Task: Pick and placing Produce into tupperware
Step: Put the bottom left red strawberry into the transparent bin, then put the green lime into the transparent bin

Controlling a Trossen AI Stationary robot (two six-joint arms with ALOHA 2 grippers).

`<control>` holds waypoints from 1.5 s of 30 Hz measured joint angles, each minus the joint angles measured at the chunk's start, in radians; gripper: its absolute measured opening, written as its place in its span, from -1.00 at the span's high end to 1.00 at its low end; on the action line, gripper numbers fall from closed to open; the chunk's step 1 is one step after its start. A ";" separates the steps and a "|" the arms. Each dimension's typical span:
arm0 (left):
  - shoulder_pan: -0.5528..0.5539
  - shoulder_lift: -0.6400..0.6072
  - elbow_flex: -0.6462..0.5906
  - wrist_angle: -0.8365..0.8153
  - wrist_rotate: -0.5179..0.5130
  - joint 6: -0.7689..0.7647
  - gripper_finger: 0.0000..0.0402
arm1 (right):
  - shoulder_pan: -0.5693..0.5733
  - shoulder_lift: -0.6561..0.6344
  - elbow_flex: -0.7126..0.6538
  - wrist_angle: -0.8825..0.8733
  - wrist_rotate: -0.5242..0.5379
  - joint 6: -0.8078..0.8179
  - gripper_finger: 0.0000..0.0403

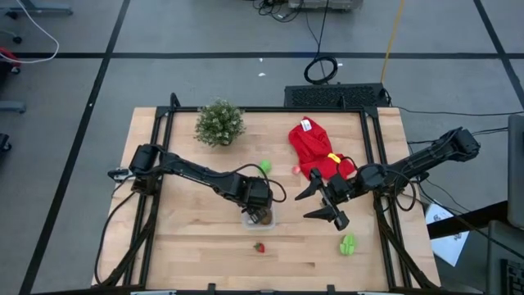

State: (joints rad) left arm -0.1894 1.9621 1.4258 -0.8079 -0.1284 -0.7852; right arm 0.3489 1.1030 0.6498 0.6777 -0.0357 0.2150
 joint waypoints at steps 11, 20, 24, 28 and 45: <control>0.003 0.000 0.000 -0.001 0.031 0.024 0.03 | 0.000 0.000 0.000 0.016 0.000 -0.015 -0.20; 0.025 0.000 0.000 -0.001 0.023 0.022 -0.35 | 0.000 0.000 0.000 0.015 0.000 -0.018 -0.20; 0.027 0.000 0.006 -0.004 0.023 0.022 -0.44 | 0.000 0.000 0.000 0.015 0.000 -0.022 -0.20; 0.027 0.000 0.039 -0.005 0.023 0.034 -0.46 | 0.000 -0.004 0.000 0.015 0.000 -0.022 -0.20; -0.049 -0.148 0.250 -0.501 -0.107 0.003 -0.36 | -0.034 -0.135 0.000 -0.270 0.116 -0.076 -0.20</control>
State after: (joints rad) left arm -0.2389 1.8145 1.6761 -1.3092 -0.2349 -0.7822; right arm 0.3149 0.9678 0.6495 0.4077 0.0805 0.1391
